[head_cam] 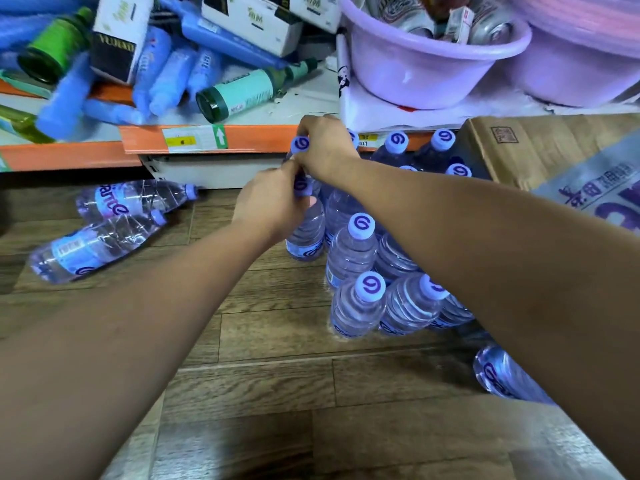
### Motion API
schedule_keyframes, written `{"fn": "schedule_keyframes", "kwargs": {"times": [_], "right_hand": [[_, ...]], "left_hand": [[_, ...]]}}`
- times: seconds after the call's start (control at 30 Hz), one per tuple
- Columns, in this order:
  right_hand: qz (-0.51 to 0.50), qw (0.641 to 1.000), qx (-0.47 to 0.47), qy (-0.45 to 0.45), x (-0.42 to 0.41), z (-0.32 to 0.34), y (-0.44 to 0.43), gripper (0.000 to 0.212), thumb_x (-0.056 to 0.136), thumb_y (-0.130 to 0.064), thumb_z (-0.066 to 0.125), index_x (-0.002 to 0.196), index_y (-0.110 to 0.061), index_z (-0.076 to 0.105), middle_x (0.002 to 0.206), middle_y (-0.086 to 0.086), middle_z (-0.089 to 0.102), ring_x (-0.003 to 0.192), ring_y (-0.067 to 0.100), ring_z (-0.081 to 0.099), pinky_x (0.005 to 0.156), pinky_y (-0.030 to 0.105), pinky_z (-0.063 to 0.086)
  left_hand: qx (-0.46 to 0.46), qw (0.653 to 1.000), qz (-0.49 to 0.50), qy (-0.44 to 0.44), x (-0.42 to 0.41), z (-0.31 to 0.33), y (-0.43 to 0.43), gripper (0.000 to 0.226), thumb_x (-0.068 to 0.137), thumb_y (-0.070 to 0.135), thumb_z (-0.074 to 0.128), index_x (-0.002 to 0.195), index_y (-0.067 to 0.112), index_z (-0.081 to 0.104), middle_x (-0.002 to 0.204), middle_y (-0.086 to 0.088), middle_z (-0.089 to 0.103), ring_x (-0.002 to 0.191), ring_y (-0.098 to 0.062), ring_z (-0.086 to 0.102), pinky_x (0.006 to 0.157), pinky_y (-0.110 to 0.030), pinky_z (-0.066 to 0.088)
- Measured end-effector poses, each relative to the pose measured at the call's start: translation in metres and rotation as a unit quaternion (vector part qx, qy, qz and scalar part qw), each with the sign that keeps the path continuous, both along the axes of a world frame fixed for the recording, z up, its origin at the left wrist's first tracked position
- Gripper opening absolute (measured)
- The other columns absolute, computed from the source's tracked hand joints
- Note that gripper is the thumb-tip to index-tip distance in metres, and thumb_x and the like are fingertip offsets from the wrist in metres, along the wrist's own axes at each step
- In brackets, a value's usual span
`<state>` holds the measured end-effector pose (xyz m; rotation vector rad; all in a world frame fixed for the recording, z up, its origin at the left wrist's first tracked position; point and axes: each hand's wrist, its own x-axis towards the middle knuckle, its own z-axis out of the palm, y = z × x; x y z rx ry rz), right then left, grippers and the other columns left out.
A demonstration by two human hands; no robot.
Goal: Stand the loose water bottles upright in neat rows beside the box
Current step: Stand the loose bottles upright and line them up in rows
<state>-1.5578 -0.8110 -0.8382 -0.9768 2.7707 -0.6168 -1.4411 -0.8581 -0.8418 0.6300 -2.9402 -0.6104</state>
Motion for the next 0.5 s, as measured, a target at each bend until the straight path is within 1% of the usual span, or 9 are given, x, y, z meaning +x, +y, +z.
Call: {"fn": "schedule_keyframes", "kwargs": {"times": [0.03, 0.1, 0.17, 0.2, 0.33, 0.4, 0.5], "right_hand": [[0.004, 1.0, 0.008, 0.005, 0.0, 0.001, 0.002, 0.029, 0.086, -0.014, 0.058, 0.115, -0.009, 0.059, 0.121, 0.014, 0.055, 0.096, 0.026, 0.056, 0.072, 0.025, 0.037], [0.018, 0.999, 0.03, 0.021, 0.0, 0.002, 0.005, 0.031, 0.09, -0.015, 0.055, 0.12, -0.009, 0.056, 0.125, 0.014, 0.052, 0.092, 0.025, 0.053, 0.076, 0.027, 0.041], [0.033, 0.998, 0.048, 0.038, 0.0, 0.0, 0.006, 0.033, 0.092, -0.017, 0.054, 0.123, -0.007, 0.054, 0.127, 0.015, 0.05, 0.095, 0.027, 0.056, 0.083, 0.031, 0.046], [0.036, 0.997, 0.049, 0.04, 0.0, -0.001, 0.006, 0.033, 0.092, -0.019, 0.055, 0.123, -0.006, 0.053, 0.127, 0.015, 0.05, 0.098, 0.028, 0.058, 0.084, 0.032, 0.047], [0.044, 0.997, 0.056, 0.038, -0.003, 0.007, 0.004, 0.033, 0.091, -0.022, 0.056, 0.121, -0.006, 0.056, 0.123, 0.014, 0.057, 0.11, 0.029, 0.057, 0.086, 0.033, 0.045], [0.045, 0.997, 0.049, 0.029, -0.005, 0.012, 0.003, 0.033, 0.089, -0.022, 0.057, 0.119, -0.007, 0.057, 0.118, 0.012, 0.063, 0.109, 0.028, 0.057, 0.087, 0.034, 0.046], [0.058, 0.997, 0.046, 0.02, -0.006, 0.012, 0.004, 0.032, 0.09, -0.023, 0.057, 0.118, -0.008, 0.058, 0.116, 0.013, 0.064, 0.108, 0.029, 0.057, 0.086, 0.034, 0.047]], "left_hand": [[0.008, 1.0, 0.003, 0.001, -0.001, -0.002, 0.002, 0.04, 0.086, 0.026, 0.06, 0.122, 0.015, 0.049, 0.114, -0.019, 0.065, 0.106, -0.041, 0.058, 0.082, -0.039, 0.046], [0.021, 1.0, 0.0, 0.008, -0.002, -0.005, 0.004, 0.04, 0.087, 0.021, 0.058, 0.124, 0.013, 0.047, 0.115, -0.022, 0.064, 0.106, -0.043, 0.057, 0.083, -0.041, 0.047], [0.027, 0.999, -0.005, 0.016, -0.003, -0.006, 0.005, 0.04, 0.088, 0.016, 0.057, 0.126, 0.012, 0.046, 0.116, -0.023, 0.063, 0.108, -0.043, 0.057, 0.085, -0.04, 0.046], [0.032, 0.999, -0.007, 0.024, -0.003, -0.006, 0.004, 0.041, 0.088, 0.014, 0.056, 0.127, 0.011, 0.047, 0.117, -0.022, 0.063, 0.109, -0.042, 0.056, 0.086, -0.04, 0.045], [0.047, 0.997, -0.036, 0.058, -0.004, -0.009, -0.001, 0.042, 0.087, 0.005, 0.054, 0.128, 0.012, 0.047, 0.12, -0.016, 0.061, 0.109, -0.036, 0.055, 0.085, -0.032, 0.039], [0.058, 0.995, -0.055, 0.065, -0.003, -0.01, -0.005, 0.041, 0.087, 0.002, 0.053, 0.127, 0.01, 0.049, 0.122, -0.015, 0.058, 0.109, -0.035, 0.055, 0.084, -0.027, 0.037], [0.068, 0.993, -0.072, 0.067, -0.004, -0.011, -0.01, 0.04, 0.087, 0.0, 0.052, 0.126, 0.008, 0.05, 0.122, -0.016, 0.058, 0.109, -0.035, 0.054, 0.083, -0.024, 0.036]]}}
